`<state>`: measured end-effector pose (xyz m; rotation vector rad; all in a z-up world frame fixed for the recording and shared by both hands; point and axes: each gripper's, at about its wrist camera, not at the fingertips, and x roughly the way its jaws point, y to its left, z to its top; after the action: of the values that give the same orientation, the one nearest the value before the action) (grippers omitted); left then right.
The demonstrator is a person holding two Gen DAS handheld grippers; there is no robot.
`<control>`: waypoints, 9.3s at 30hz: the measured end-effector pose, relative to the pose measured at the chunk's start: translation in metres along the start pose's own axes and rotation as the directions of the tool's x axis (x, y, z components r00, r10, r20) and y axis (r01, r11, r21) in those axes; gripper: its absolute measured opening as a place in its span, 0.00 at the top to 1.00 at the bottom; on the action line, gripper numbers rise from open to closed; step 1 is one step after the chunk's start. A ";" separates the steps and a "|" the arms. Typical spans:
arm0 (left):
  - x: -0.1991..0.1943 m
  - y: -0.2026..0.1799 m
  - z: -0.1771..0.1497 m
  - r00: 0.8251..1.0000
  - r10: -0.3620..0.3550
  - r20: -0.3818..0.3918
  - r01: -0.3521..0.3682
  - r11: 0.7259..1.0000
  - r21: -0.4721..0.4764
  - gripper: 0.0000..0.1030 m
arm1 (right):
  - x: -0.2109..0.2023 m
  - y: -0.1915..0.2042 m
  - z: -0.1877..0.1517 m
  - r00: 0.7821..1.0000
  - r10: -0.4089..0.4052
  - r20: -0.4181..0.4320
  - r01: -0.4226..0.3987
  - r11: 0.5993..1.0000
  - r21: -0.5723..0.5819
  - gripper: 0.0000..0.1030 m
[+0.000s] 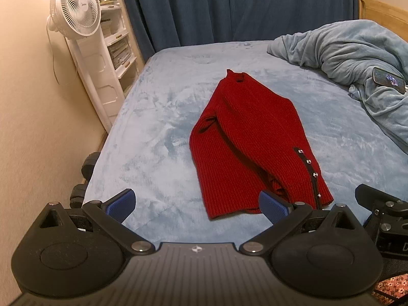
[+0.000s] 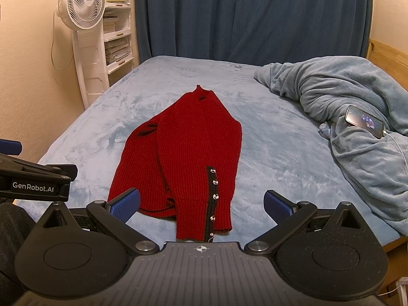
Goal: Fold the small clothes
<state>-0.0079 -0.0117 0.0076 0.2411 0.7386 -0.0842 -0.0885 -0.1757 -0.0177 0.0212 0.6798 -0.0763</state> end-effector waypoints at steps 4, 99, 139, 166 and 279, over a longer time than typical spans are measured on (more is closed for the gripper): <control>0.000 0.000 -0.001 1.000 0.001 -0.001 -0.001 1.000 -0.002 0.00 | 0.000 0.000 0.000 1.000 0.001 0.000 -0.001 1.000 0.000 0.01; 0.240 0.131 0.035 0.963 -0.090 -0.253 -0.015 0.922 -0.386 0.11 | 0.294 -0.059 0.076 0.962 0.077 -0.263 -0.108 0.989 -0.106 0.93; 0.226 0.033 -0.039 0.891 -0.180 -0.417 0.093 0.971 -0.220 0.10 | 0.265 -0.075 -0.020 0.978 0.006 -0.209 0.008 0.998 0.066 0.38; 0.244 -0.024 -0.057 0.911 -0.188 -0.368 0.181 0.982 -0.054 0.07 | 0.315 -0.241 0.041 0.904 -0.345 -0.251 0.355 0.935 -0.009 0.97; 0.172 0.141 -0.045 0.973 0.022 -0.229 -0.090 0.953 -0.289 0.02 | 0.138 -0.121 0.015 0.955 -0.029 -0.294 0.054 0.995 0.079 0.47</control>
<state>0.1119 0.1377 -0.1138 -0.0184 0.9566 0.1111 0.0186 -0.3054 -0.0928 0.1029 0.9737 -0.1451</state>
